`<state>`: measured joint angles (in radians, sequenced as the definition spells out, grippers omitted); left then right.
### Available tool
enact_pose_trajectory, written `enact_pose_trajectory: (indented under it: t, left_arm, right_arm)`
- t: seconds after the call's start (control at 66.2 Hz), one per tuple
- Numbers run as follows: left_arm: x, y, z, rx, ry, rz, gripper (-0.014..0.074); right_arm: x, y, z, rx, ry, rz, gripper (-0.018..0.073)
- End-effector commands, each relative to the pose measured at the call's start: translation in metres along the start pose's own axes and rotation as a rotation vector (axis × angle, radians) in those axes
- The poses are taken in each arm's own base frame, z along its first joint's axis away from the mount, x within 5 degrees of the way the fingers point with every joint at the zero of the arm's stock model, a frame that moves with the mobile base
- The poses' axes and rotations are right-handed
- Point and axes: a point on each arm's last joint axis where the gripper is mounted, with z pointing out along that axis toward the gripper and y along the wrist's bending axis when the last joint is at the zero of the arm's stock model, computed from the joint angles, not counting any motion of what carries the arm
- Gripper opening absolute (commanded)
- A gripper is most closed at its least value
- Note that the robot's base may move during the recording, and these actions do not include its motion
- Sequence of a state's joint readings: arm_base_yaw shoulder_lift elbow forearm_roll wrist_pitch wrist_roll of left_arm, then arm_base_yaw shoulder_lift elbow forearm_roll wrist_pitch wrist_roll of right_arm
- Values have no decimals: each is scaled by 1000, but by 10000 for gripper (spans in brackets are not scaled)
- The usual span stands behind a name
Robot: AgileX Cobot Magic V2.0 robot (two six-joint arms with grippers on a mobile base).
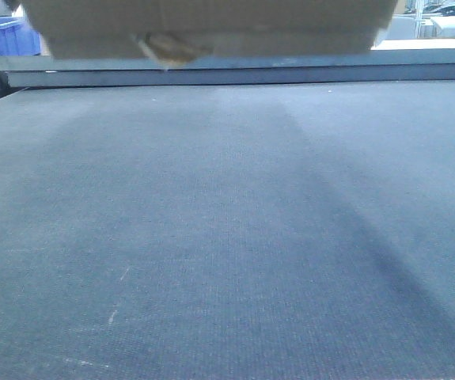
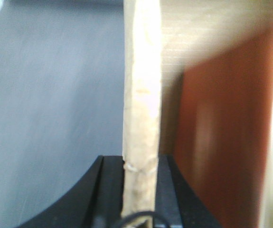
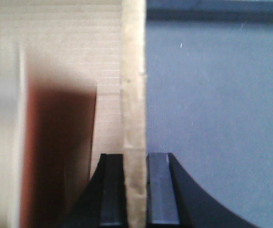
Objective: Stack two boxes on right shelf middle
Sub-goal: 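Lift the two stacked boxes off the table with both grippers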
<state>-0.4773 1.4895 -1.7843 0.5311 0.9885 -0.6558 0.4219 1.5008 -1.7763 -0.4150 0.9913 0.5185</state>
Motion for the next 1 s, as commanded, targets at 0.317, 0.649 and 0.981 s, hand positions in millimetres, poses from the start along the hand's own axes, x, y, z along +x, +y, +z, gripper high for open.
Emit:
enact_pose_trajectory:
  t: [0.317,0.649,0.981]
  left_arm:
    - [-12,3,-12,25,-85,-13,-111]
    - [-11,3,-12,23,-81,-13,-111]
    - [-12,4,-12,16,-86,-6,-111]
  right_arm:
    - [-10,-2,-11,-13,-86,68,-154]
    - [-10,-2,-11,-10,-81,69,-154]
    - [-11,-2,-11,-16,-91,68,-154]
